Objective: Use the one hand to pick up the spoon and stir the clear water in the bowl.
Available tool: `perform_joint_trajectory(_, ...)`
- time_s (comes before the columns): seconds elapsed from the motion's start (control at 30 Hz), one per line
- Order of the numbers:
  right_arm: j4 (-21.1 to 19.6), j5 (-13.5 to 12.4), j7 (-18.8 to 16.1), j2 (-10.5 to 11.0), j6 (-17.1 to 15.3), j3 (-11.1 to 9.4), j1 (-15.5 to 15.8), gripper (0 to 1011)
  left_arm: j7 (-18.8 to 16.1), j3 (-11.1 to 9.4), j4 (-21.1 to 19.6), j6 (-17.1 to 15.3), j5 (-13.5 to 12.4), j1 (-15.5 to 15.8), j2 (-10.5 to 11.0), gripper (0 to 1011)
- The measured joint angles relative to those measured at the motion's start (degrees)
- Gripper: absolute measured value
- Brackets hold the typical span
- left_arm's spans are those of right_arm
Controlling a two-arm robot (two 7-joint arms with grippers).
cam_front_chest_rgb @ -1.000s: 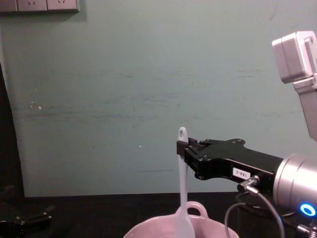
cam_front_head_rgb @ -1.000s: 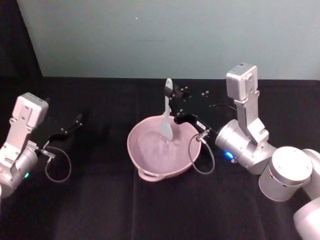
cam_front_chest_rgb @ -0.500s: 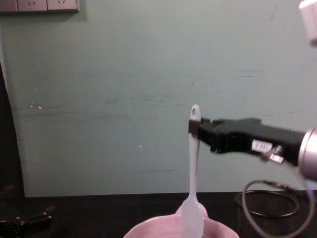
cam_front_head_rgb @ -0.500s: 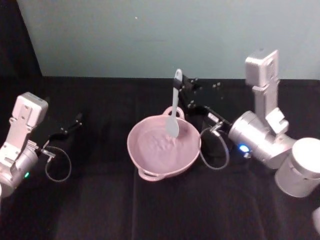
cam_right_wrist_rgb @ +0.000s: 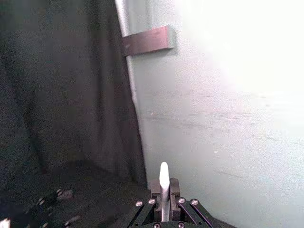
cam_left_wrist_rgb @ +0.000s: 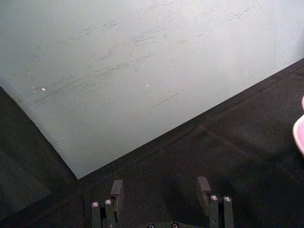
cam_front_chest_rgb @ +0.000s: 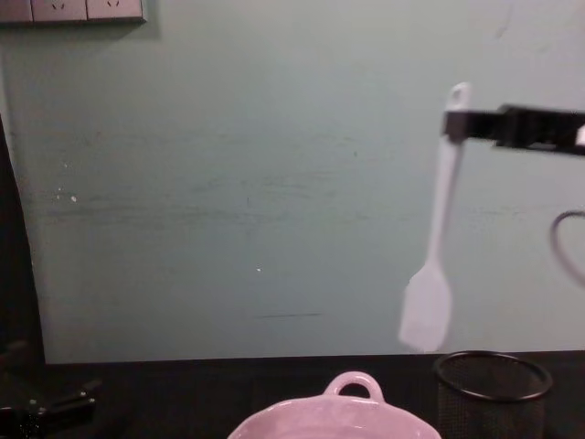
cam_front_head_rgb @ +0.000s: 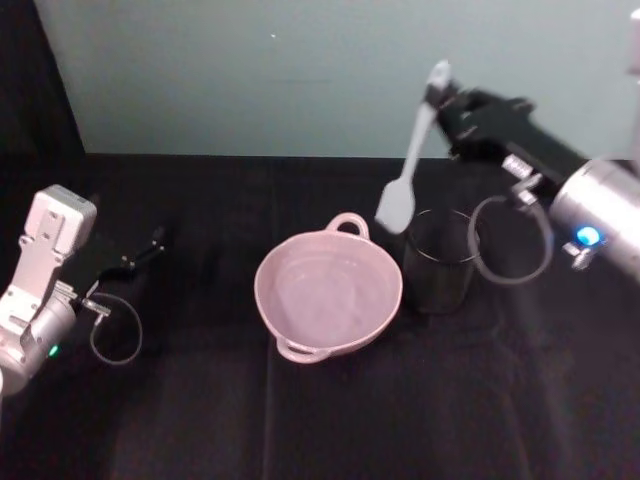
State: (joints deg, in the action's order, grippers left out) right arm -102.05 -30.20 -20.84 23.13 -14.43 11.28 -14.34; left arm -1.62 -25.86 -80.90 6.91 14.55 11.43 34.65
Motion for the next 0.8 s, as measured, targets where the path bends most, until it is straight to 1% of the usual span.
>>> perform_joint_trajectory(0.03, 0.0, 0.0, 0.0, 0.0, 0.0, 0.0, 0.0, 106, 0.0, 0.0, 0.0, 0.0, 0.0, 0.0, 0.0, 1011)
perform_joint_trajectory(0.07, 0.0, -1.1, 0.3, 0.3, -0.5, -1.1, 0.0, 106, 0.0, 0.0, 0.0, 0.0, 0.0, 0.0, 0.0, 1011)
perform_joint_trajectory(0.13, 0.0, -2.2, 0.6, 0.6, -1.0, -2.0, 0.0, 106, 0.0, 0.0, 0.0, 0.0, 0.0, 0.0, 0.0, 1011)
perform_joint_trajectory(0.17, 0.3, -3.2, 0.9, 0.8, -1.6, -2.9, 0.0, 106, 0.0, 0.0, 0.0, 0.0, 0.0, 0.0, 0.0, 1011)
perform_joint_trajectory(0.23, 0.6, -4.5, 1.3, 1.2, -2.1, -4.0, 0.4, 106, 0.0, 0.0, 0.0, 0.0, 0.0, 0.0, 0.0, 1011)
perform_joint_trajectory(0.4, 1.2, -7.3, 1.5, 1.9, -3.1, -5.9, 1.5, 106, 0.0, 0.0, 0.0, 0.0, 0.0, 0.0, 0.0, 1011)
perform_joint_trajectory(0.5, 1.6, -8.6, 1.5, 2.1, -3.6, -6.5, 1.8, 106, 0.0, 0.0, 0.0, 0.0, 0.0, 0.0, 0.0, 1011)
perform_joint_trajectory(0.6, 3.2, -10.9, 1.3, 2.7, -5.1, -7.0, 1.9, 106, 0.0, 0.0, 0.0, 0.0, 0.0, 0.0, 0.0, 1011)
perform_joint_trajectory(0.7, 4.7, -12.3, 0.5, 3.1, -6.4, -6.9, 1.7, 106, 0.0, 0.0, 0.0, 0.0, 0.0, 0.0, 0.0, 1011)
perform_joint_trajectory(0.8, 7.0, -14.1, -0.5, 3.4, -7.6, -6.4, 0.9, 106, 0.0, 0.0, 0.0, 0.0, 0.0, 0.0, 0.0, 1011)
